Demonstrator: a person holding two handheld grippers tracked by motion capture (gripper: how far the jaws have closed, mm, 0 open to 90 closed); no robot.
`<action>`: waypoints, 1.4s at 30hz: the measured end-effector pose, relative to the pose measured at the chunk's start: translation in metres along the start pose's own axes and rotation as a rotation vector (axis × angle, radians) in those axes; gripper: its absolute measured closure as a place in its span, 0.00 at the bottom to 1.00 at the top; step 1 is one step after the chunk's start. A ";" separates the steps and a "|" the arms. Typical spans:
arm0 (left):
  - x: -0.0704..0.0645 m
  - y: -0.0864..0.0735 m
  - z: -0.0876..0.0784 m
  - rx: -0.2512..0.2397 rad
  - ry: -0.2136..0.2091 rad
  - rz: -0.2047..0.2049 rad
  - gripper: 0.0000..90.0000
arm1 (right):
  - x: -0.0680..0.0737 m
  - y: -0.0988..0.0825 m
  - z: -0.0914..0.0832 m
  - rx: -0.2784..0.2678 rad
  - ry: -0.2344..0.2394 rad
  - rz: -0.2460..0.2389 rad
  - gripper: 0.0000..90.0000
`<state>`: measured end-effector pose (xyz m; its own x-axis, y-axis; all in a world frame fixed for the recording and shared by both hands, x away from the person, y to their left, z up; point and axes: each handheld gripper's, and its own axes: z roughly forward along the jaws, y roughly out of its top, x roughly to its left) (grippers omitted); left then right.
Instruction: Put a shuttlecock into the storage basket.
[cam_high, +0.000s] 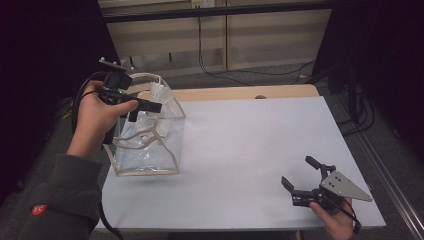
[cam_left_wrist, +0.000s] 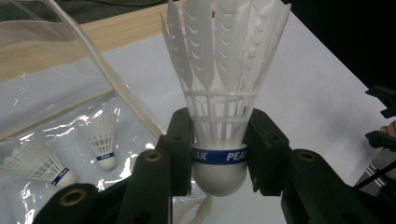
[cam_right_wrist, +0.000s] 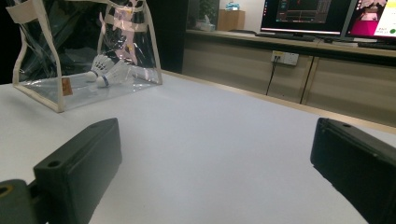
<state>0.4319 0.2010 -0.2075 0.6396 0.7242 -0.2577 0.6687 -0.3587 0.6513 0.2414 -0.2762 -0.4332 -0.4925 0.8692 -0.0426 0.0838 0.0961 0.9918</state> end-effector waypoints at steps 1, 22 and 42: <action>0.001 0.000 0.000 -0.002 -0.001 -0.001 0.72 | 0.000 0.000 0.000 0.000 0.000 0.000 0.02; 0.012 -0.005 -0.005 -0.006 0.026 -0.013 0.72 | 0.000 0.000 0.000 -0.001 -0.001 0.000 0.02; 0.024 -0.011 -0.009 -0.018 0.047 -0.029 0.72 | 0.000 0.000 0.000 0.000 0.000 0.001 0.02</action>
<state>0.4369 0.2276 -0.2148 0.6014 0.7612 -0.2428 0.6793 -0.3272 0.6569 0.2415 -0.2761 -0.4332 -0.4922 0.8695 -0.0419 0.0843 0.0956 0.9918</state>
